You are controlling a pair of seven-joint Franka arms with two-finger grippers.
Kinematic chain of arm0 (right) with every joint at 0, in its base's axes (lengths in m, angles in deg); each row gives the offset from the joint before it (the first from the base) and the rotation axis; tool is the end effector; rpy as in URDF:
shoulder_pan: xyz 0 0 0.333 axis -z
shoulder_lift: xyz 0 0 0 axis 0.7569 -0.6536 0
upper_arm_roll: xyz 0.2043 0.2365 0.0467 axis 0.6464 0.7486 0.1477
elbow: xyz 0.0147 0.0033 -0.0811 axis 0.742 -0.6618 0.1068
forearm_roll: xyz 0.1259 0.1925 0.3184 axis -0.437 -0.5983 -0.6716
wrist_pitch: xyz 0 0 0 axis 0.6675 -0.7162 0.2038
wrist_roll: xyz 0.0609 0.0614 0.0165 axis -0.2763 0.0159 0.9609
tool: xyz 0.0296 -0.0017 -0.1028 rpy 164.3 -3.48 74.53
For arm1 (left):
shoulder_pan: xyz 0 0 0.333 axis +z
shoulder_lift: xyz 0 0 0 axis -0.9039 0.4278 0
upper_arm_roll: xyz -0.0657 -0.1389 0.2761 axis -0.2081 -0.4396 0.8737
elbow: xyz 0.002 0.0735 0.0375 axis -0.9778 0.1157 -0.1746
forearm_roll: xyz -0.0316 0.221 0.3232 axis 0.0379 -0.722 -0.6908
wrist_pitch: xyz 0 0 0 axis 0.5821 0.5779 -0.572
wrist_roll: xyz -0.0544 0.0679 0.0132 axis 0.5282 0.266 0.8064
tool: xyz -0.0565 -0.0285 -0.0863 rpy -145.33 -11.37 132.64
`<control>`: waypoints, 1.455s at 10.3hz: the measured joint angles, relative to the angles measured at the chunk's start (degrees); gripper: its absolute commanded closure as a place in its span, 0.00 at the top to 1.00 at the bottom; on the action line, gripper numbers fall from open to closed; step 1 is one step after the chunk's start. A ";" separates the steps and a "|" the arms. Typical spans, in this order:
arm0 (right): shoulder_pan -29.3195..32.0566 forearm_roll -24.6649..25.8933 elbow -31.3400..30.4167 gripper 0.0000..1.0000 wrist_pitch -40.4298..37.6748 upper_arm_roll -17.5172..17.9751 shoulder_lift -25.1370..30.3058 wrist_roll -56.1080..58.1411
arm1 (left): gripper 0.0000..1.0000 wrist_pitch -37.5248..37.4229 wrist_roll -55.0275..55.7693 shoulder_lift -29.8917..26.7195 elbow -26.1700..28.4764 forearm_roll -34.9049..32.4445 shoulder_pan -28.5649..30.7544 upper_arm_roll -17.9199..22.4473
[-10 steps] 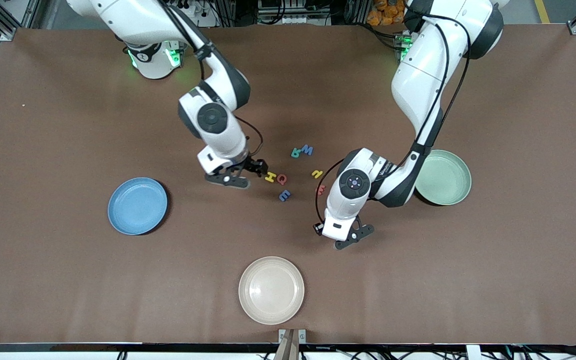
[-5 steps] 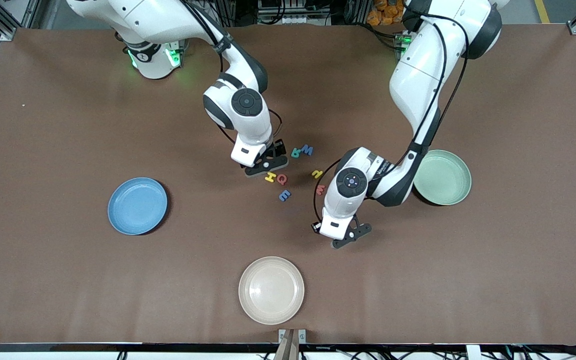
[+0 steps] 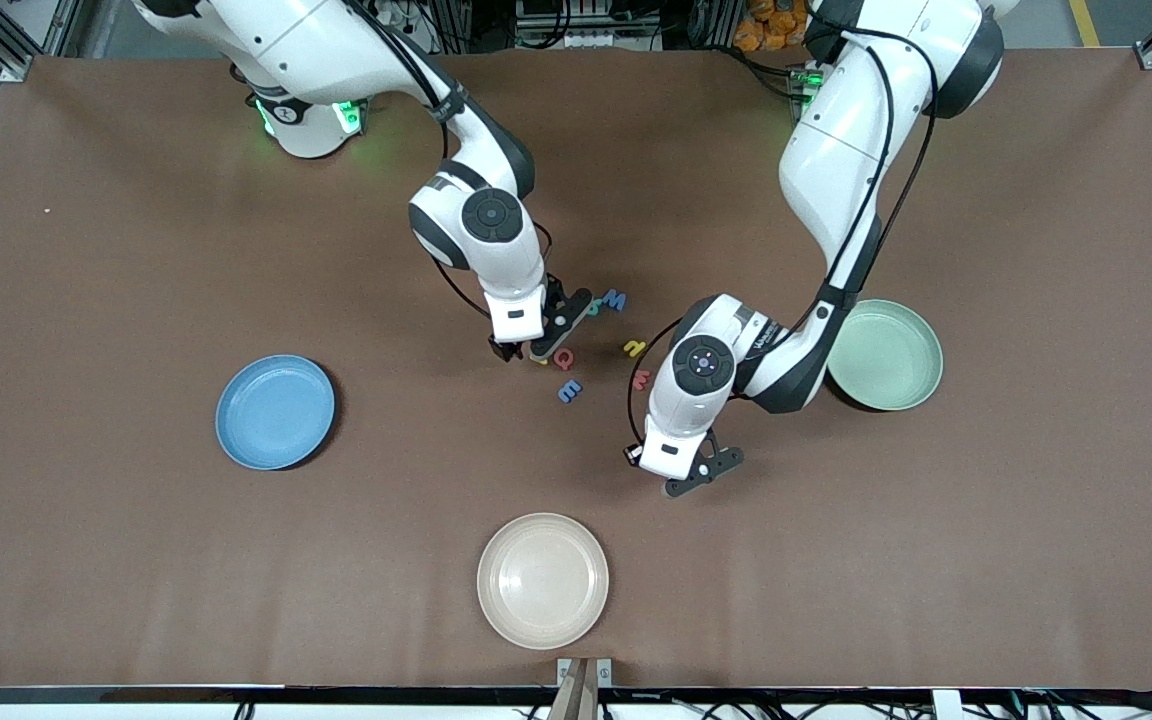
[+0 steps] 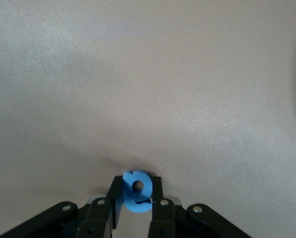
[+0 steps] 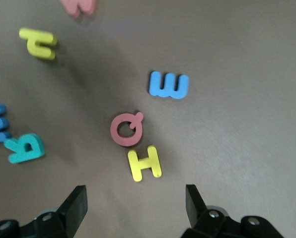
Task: Sort uppercase to blue plate, lowercase to green plate
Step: 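Lift the blue e with the left gripper while the right gripper grasps yellow H, then carry the e to the green plate while the right gripper carries H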
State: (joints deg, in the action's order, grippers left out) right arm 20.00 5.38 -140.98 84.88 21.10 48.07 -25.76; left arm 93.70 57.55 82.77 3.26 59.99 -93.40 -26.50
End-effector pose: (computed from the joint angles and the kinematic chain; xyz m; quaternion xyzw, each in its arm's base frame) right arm 0.4695 0.4423 0.2152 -0.8833 -0.4676 -0.0309 0.0098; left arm 0.6322 -0.4076 0.1778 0.9718 0.2269 0.0447 0.0457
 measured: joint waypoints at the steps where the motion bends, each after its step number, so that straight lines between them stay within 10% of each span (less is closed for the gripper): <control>1: -0.02 1.64 0.41 0.79 0.82 0.01 -1.20 2.36 | 0.11 0.00 -0.01 0.00 0.00 -0.07 0.00 0.00; 12: -0.05 3.62 4.51 0.69 0.52 0.06 -6.23 8.80 | 0.06 -18.01 -16.59 -5.17 0.90 -1.69 4.88 0.51; 14: -0.04 3.49 4.53 0.49 0.43 0.07 -6.67 8.70 | 0.06 -19.07 -23.46 -10.26 7.38 -1.92 7.82 0.51; 15: -0.05 3.48 4.64 0.20 0.34 0.13 -6.69 8.69 | 0.06 -19.09 -27.05 -13.36 11.55 -1.98 9.54 0.51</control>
State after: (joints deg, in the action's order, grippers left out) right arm 19.95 8.86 -136.33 85.22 21.23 41.39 -17.07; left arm 74.61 30.50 69.42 14.81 58.00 -83.86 -25.99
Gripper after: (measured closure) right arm 0.357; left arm 0.727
